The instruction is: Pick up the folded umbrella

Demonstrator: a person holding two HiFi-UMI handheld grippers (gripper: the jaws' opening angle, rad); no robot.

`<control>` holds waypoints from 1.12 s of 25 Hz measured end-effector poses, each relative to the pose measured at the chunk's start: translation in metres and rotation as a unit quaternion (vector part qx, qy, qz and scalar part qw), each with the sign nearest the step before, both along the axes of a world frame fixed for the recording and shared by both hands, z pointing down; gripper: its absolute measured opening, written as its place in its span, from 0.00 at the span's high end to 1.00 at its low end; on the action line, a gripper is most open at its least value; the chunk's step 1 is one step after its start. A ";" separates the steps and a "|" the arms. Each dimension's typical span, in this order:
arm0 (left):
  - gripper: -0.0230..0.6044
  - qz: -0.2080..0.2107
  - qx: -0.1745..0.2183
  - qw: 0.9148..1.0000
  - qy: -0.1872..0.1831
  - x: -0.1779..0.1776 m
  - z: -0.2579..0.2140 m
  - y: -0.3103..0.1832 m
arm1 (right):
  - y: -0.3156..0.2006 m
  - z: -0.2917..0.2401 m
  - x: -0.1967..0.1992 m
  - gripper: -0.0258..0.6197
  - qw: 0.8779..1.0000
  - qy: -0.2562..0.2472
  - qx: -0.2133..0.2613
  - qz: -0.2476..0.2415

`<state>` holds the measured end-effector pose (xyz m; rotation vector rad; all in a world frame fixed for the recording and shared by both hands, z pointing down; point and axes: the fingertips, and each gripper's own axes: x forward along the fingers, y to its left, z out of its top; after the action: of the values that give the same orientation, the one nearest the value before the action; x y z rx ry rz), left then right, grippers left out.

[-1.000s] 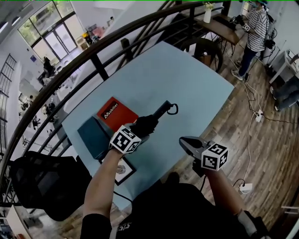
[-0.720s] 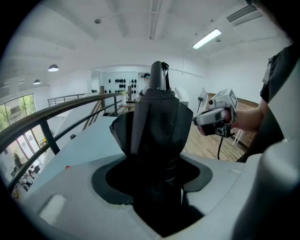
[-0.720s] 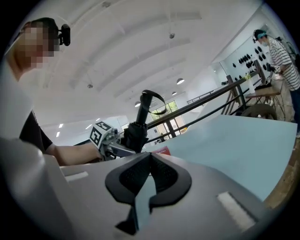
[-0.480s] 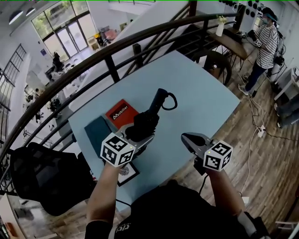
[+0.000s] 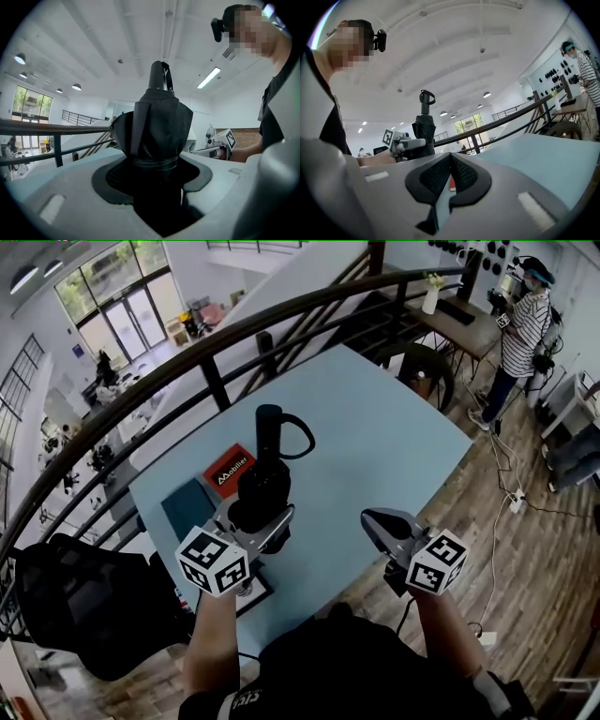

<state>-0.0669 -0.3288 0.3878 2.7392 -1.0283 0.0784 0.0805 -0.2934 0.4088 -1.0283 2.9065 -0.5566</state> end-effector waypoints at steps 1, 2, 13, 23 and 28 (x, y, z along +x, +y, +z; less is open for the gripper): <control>0.53 -0.005 0.003 1.000 0.008 -0.001 -0.002 0.000 | 0.000 -0.004 0.003 0.96 1.000 -0.002 0.005 0.006; 0.53 -0.008 0.005 1.000 0.020 -0.001 -0.003 0.001 | 0.001 -0.006 0.005 0.96 1.000 -0.002 0.010 0.011; 0.53 -0.008 0.001 0.992 0.126 0.005 -0.012 0.010 | 0.023 -0.014 0.022 0.96 0.999 -0.010 0.046 0.024; 0.53 -0.022 0.007 0.998 0.066 0.012 0.003 0.010 | 0.021 -0.022 0.026 0.96 0.997 -0.007 0.070 0.037; 0.53 -0.029 0.006 0.998 0.055 0.011 0.002 0.007 | 0.015 -0.021 0.026 0.96 0.997 -0.003 0.066 0.036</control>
<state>-0.0554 -0.3223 0.3894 2.6893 -1.0792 -0.0858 0.1061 -0.2780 0.3876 -1.1064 2.8426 -0.3601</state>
